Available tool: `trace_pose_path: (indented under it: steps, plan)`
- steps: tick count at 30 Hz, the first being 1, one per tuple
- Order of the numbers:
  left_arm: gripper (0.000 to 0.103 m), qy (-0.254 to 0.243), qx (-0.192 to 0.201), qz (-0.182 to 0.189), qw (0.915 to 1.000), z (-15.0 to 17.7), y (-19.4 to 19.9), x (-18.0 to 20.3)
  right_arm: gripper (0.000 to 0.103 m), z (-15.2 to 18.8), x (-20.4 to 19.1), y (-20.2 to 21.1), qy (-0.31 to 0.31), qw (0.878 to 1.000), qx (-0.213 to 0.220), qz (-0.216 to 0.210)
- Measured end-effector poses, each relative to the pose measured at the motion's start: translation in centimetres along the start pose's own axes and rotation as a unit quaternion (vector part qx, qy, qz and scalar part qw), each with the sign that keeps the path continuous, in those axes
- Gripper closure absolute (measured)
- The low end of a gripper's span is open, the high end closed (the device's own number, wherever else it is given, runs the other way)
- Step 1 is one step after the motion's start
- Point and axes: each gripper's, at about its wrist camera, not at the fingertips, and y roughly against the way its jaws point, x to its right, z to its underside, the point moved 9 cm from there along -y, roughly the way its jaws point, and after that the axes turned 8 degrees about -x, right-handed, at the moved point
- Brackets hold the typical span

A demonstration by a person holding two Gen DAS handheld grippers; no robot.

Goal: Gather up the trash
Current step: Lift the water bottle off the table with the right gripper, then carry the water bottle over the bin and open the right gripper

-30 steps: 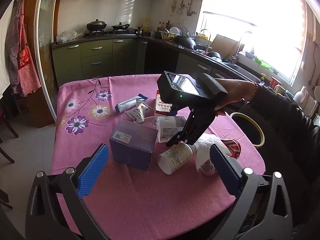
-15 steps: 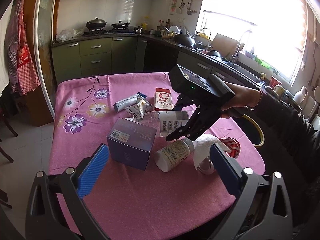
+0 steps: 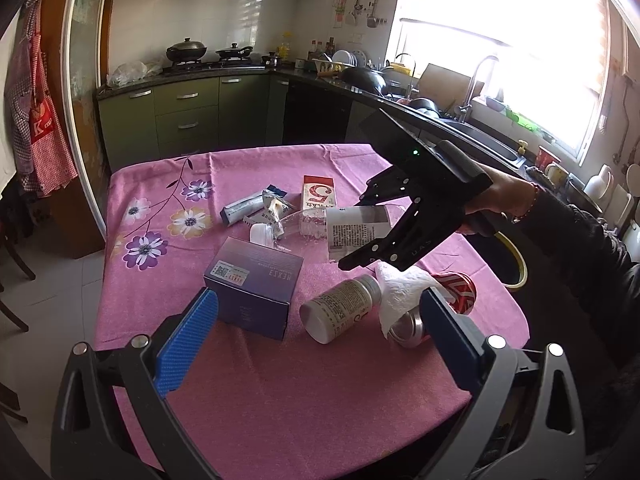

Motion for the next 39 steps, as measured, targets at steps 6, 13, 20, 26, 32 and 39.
trace_pose_path:
  steps: [6,13,20,26,32,39]
  plan:
    - [0.007,0.001,0.0,0.0,1.0,0.0,0.1,-0.2,0.039,1.0,-0.3,2.9,-0.022,0.999,0.041,0.0]
    - [0.007,-0.002,0.002,0.006,1.0,-0.1,-0.1,-0.1,0.039,7.2,1.2,8.4,-0.102,0.99,0.095,0.027]
    - [0.007,-0.016,0.0,0.038,0.9992,-0.3,-1.3,1.6,0.039,22.9,4.7,11.6,-0.292,0.949,0.086,0.084]
    - [0.007,-0.038,-0.006,0.058,0.9976,-0.7,-2.4,4.0,0.039,35.8,7.1,10.9,-0.448,0.885,0.043,0.123]
    - [0.007,-0.06,-0.011,0.059,0.9963,-0.7,-2.5,5.6,0.038,42.3,9.6,8.0,-0.528,0.838,0.009,0.136]
    - [0.007,-0.07,-0.01,0.049,0.9963,-0.5,-1.9,5.9,0.013,44.9,13.0,6.8,-0.588,0.786,0.032,0.19]
